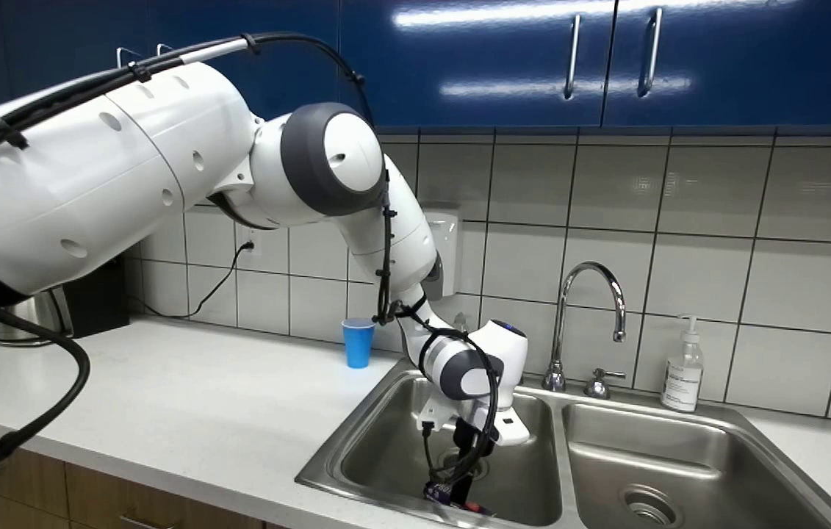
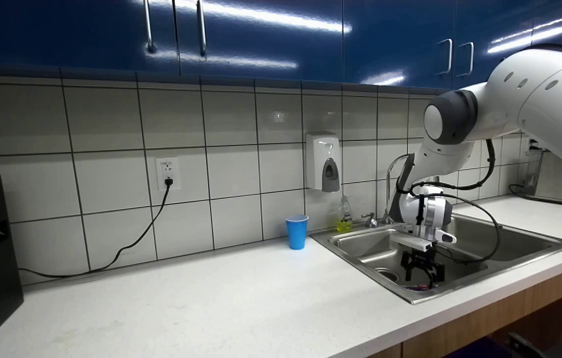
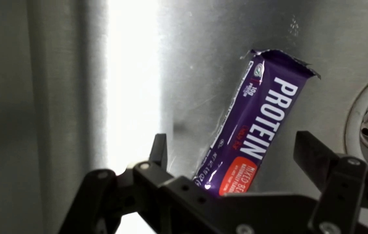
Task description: Remove the lunch bar from the sink and put it on the countertop
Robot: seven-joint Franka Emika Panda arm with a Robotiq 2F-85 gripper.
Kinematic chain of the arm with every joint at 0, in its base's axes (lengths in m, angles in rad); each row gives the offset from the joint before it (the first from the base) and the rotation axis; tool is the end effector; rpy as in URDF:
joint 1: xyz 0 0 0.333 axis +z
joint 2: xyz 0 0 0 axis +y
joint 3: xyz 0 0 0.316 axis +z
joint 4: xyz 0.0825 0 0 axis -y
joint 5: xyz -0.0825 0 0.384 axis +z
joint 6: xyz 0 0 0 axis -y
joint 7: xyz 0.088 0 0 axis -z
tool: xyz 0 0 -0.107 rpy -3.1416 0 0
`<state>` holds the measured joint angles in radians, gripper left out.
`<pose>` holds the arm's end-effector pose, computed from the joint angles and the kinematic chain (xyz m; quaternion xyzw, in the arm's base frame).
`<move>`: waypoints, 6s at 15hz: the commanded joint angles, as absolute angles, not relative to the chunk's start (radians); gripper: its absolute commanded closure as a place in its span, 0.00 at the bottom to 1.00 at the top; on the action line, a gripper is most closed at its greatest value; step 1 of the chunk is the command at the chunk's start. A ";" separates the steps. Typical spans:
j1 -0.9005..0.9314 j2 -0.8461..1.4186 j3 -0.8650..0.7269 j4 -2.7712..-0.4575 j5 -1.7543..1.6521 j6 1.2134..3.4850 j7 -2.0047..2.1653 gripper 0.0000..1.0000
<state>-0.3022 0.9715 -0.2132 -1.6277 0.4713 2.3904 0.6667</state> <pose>0.5679 -0.3078 0.0451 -0.7345 0.6716 0.0857 0.0462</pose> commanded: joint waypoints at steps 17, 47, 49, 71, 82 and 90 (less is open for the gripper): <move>-0.312 0.995 -0.222 -1.591 0.462 2.342 0.793 0.00; -0.290 0.938 -0.215 -1.563 0.447 2.357 0.768 0.90; -0.285 0.914 -0.216 -1.573 0.441 2.357 0.759 0.90; -0.141 0.561 -0.199 -1.876 -0.013 2.175 0.101 0.90; -0.013 0.447 -0.142 -2.035 -0.296 2.303 0.021 0.90; -0.010 0.421 -0.048 -2.114 -0.257 2.385 -0.105 0.90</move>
